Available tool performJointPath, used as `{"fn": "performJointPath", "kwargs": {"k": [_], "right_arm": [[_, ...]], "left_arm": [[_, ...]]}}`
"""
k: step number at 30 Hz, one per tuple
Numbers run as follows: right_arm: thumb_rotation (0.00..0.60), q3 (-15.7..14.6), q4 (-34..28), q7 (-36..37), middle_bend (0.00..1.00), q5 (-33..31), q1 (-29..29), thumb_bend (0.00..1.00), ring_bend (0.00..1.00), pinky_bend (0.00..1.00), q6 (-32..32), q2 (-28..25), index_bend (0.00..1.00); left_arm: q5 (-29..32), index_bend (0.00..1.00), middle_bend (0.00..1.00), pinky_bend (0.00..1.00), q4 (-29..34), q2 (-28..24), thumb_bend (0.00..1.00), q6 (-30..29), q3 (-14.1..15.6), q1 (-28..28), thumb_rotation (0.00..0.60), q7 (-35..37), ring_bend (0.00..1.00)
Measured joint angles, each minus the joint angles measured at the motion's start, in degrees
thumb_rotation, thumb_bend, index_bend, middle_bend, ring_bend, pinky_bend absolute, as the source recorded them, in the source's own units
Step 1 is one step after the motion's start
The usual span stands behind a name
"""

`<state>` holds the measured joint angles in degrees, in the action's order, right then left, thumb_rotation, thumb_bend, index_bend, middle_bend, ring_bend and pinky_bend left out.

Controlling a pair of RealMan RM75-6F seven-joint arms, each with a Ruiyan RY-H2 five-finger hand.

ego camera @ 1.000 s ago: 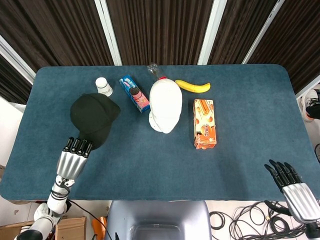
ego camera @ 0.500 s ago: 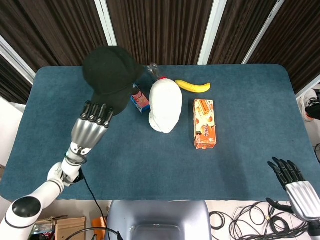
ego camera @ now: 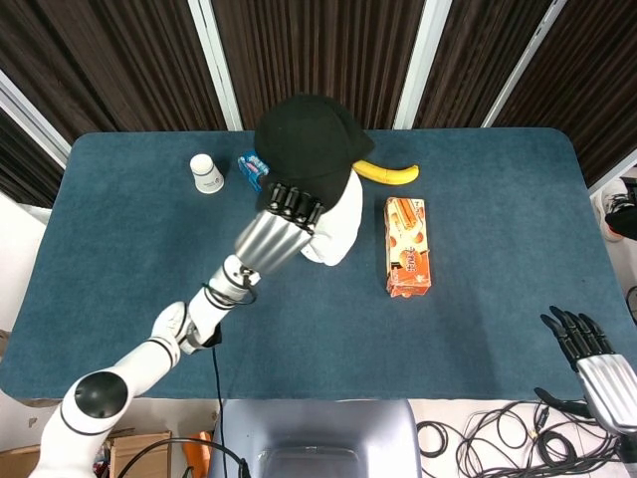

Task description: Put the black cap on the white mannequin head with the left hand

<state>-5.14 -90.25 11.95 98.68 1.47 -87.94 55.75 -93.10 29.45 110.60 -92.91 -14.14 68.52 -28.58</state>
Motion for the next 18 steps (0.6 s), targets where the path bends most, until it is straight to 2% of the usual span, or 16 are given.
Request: {"fn": "performJointPath", "kwargs": {"k": [14,16,18], "right_arm": [[0.6,-0.3,1.8,3.6,0.0,1.2,-1.0,0.08,0.0,0.0,-3.0,-0.6,0.0],[0.6,-0.3,2.0,4.0,0.0,1.4,-1.2,0.08,0.0,0.0,-3.4,-0.6,0.0],[0.6,-0.3,2.2,4.3,0.0,1.4,-1.3,0.08,0.0,0.0,-3.5,-0.6,0.0]], "left_arm": [[-2.2,0.75,0.75,0.62,-7.5,7.6,0.57,2.1,5.3,0.4,0.6,0.6,0.65],[-2.6,0.74,0.74,0.62,-8.2,8.3,0.54,1.9,6.3,-0.4,0.6,0.9,0.64],[-2.8,0.69,0.69,0.62,-8.7,8.8,0.47,1.6,7.0,-1.3,0.6,1.3,0.62]]}}
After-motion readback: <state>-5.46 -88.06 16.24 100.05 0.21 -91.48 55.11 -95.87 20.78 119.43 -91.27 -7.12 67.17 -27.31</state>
